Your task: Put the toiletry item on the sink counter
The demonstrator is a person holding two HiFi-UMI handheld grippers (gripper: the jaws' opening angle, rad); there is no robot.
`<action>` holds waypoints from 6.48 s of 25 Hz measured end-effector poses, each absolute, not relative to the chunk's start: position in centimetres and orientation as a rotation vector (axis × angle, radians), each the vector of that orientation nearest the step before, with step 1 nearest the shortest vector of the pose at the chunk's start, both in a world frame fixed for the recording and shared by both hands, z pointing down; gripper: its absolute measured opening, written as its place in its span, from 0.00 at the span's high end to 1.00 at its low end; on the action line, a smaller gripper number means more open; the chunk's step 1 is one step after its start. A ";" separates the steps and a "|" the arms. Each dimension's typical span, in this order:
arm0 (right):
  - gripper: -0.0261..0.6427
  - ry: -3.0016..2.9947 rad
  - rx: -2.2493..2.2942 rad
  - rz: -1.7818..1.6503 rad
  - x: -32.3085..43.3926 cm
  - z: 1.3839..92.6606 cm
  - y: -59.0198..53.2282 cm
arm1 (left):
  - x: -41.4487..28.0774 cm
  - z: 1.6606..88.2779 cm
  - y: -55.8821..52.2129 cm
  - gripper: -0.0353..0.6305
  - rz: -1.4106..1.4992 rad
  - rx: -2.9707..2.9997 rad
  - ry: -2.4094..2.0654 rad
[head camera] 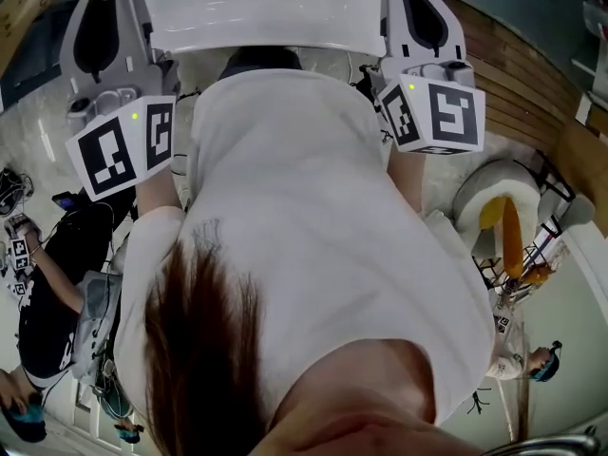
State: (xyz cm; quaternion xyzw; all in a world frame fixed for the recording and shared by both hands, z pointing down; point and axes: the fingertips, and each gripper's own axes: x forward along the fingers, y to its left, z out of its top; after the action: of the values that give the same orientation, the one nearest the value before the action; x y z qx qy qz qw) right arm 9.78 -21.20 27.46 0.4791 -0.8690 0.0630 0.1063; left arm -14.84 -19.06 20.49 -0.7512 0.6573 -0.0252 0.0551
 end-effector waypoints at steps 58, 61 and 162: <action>0.94 -2.462 1.562 0.232 0.8 26.9 -23.9 | -26.1 24.3 -27.3 0.88 -0.080 -2.346 1.987; 0.94 -2.455 1.566 0.242 0.7 27.3 -24.2 | -26.7 25.8 -28.2 0.88 -0.065 -2.359 2.018; 0.94 -2.396 1.682 0.288 2.6 27.3 -23.6 | -31.9 50.6 -32.3 0.86 -0.841 -2.439 2.255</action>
State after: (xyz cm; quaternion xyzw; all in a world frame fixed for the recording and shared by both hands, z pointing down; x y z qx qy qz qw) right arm 2.62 -23.58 27.30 0.5690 -0.8104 0.0976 0.0995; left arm -31.94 -32.34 50.62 -0.7047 0.6513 -0.2429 -0.1420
